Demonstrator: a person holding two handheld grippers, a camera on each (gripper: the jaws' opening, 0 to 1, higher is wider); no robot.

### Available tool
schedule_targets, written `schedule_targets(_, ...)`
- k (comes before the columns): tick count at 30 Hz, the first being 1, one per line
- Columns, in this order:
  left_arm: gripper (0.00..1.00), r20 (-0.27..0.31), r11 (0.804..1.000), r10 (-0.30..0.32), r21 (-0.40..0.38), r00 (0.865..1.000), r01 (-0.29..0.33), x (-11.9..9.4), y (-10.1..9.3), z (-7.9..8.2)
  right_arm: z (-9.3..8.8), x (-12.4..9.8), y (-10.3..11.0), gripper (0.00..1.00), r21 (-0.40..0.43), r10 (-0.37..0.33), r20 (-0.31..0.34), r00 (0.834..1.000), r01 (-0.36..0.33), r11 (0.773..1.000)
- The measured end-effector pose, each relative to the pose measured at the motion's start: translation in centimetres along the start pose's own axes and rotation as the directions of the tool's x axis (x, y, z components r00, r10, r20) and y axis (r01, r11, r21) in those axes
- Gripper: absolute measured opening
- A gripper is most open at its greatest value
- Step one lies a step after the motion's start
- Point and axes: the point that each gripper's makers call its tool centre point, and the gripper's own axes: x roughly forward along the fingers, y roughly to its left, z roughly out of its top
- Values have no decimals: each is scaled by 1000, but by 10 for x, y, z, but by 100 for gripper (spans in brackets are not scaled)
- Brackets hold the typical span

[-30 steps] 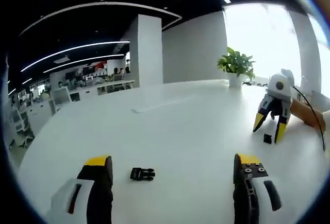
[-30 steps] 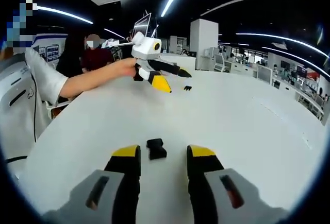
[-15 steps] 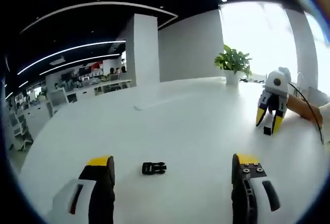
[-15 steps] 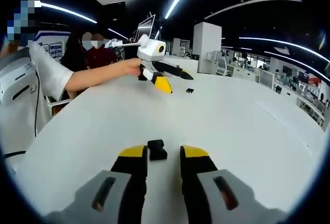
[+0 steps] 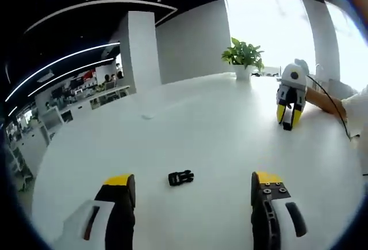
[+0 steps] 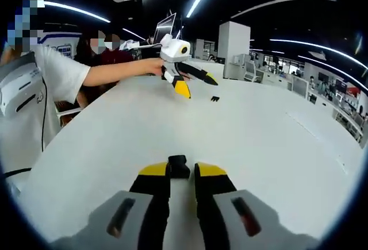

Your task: Snap the two parts of the plastic buckle together until the buckle closes and remains connected.

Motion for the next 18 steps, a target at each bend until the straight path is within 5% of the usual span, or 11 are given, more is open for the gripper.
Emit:
schedule_targets(5,78,13,999,-49,-17,999,49,2,6,7,1,1,-2,13,3,-1,-3,1000,1,1000)
schedule_targets(18,59,-98,989,-113,79,989,121,11,20,-2,2,5,-3,13,20,10,-9,1000,-10,1000)
